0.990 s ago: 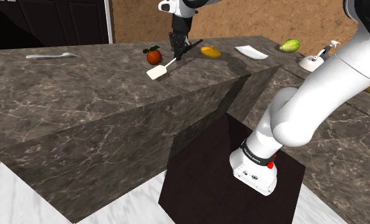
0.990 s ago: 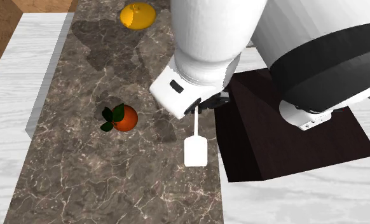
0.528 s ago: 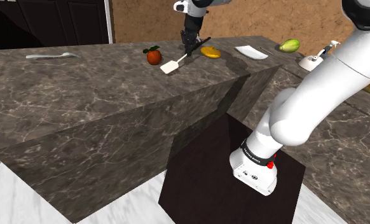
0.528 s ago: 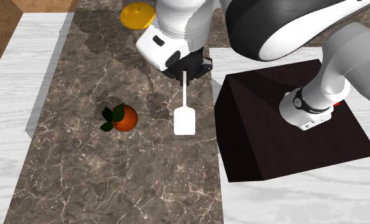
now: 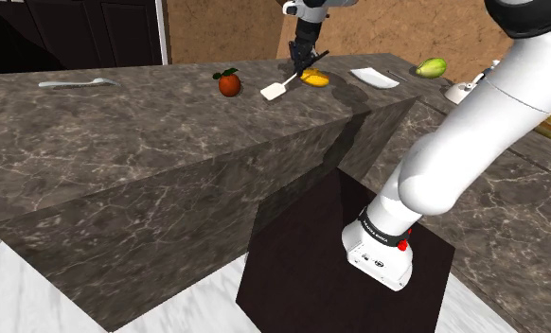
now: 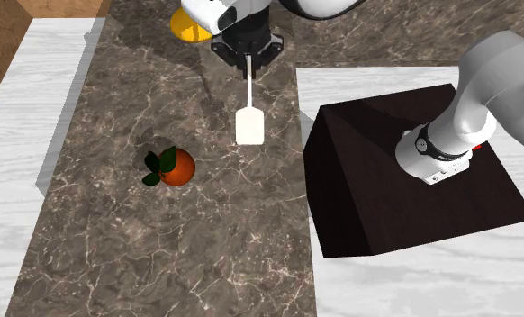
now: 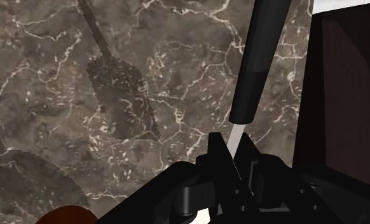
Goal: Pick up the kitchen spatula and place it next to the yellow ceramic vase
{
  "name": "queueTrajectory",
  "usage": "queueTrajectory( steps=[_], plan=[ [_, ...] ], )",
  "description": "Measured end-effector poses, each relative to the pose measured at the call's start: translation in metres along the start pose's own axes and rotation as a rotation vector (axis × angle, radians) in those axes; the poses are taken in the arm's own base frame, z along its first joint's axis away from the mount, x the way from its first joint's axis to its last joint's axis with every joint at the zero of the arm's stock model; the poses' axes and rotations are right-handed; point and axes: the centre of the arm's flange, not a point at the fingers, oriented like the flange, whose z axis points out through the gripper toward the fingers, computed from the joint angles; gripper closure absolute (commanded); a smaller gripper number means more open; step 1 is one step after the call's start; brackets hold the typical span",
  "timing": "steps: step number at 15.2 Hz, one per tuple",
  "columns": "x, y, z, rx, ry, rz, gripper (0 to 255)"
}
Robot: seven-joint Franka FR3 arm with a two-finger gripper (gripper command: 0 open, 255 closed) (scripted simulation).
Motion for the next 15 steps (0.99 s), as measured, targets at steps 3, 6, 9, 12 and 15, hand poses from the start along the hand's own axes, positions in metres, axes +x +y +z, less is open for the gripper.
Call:
queueTrajectory(
  steps=[3,6,9,12,15],
  plan=[
    [-0.036,0.015,0.001,0.000,0.000,0.000,255],
    [-0.074,0.025,0.004,0.000,0.000,0.000,255],
    [-0.111,0.037,0.007,0.000,0.000,0.000,255],
    [-0.119,0.040,0.018,0.000,0.000,-0.001,255],
    [-0.119,0.041,0.033,0.000,0.000,-0.002,255]
  ],
)
